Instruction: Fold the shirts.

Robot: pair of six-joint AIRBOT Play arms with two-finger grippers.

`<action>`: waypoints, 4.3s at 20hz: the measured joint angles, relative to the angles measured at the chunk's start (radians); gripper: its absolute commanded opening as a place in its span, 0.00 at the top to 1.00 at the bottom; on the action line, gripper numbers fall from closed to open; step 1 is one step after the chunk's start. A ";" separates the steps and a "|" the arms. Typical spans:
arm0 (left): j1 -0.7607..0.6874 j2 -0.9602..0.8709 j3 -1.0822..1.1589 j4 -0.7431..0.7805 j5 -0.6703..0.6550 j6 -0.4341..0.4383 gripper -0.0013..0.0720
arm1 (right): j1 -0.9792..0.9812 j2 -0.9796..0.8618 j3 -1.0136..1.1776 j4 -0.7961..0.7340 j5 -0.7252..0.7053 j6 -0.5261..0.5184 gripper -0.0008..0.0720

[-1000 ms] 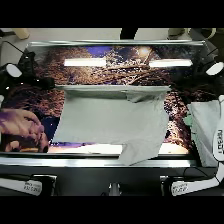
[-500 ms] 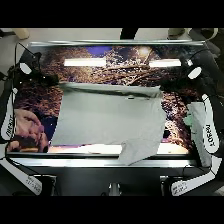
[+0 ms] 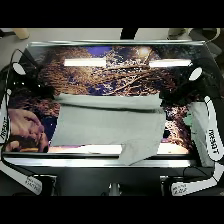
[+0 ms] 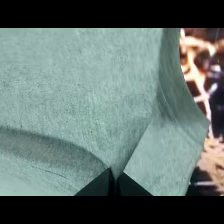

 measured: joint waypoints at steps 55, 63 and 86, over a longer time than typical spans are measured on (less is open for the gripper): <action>0.171 0.651 -0.893 -0.220 0.298 0.110 0.95 | -0.098 0.589 -0.755 0.287 -0.236 -0.145 0.95; 0.078 0.265 -0.432 -0.255 0.299 0.019 0.95 | -0.085 0.191 -0.311 0.348 -0.379 -0.129 0.94; 0.100 0.161 -0.136 -0.258 0.161 -0.063 0.08 | -0.041 -0.134 -0.163 0.291 -0.249 -0.132 0.70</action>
